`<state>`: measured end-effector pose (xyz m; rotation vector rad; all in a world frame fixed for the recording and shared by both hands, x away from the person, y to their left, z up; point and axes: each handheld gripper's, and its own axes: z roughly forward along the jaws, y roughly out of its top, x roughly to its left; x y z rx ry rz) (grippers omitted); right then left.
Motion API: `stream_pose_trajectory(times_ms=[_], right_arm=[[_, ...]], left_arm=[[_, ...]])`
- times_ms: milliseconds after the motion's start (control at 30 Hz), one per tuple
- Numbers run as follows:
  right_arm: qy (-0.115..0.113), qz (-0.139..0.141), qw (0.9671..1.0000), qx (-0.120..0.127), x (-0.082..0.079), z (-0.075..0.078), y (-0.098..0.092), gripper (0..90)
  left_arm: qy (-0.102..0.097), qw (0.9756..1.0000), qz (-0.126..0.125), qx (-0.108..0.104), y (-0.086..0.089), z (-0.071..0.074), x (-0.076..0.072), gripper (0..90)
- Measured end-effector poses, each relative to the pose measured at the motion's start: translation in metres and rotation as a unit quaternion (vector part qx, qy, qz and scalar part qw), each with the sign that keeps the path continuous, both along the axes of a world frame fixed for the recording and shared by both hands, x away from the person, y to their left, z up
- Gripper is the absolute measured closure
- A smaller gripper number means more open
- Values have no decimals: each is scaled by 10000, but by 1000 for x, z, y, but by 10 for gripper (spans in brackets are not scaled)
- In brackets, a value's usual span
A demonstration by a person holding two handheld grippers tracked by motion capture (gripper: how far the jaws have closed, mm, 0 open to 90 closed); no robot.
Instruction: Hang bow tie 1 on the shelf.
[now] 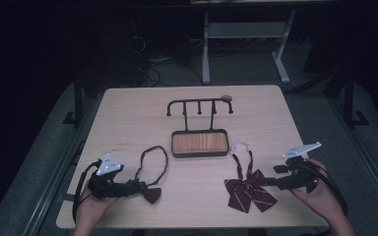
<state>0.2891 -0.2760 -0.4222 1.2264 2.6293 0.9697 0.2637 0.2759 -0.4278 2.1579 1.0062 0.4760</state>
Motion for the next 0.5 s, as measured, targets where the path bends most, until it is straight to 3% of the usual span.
stream_pose_trajectory(times_ms=[500], right_arm=[[153,215,9994,-230,28,13,18,386]], left_arm=[[-30,9999,7,165,1,1,-1,247]])
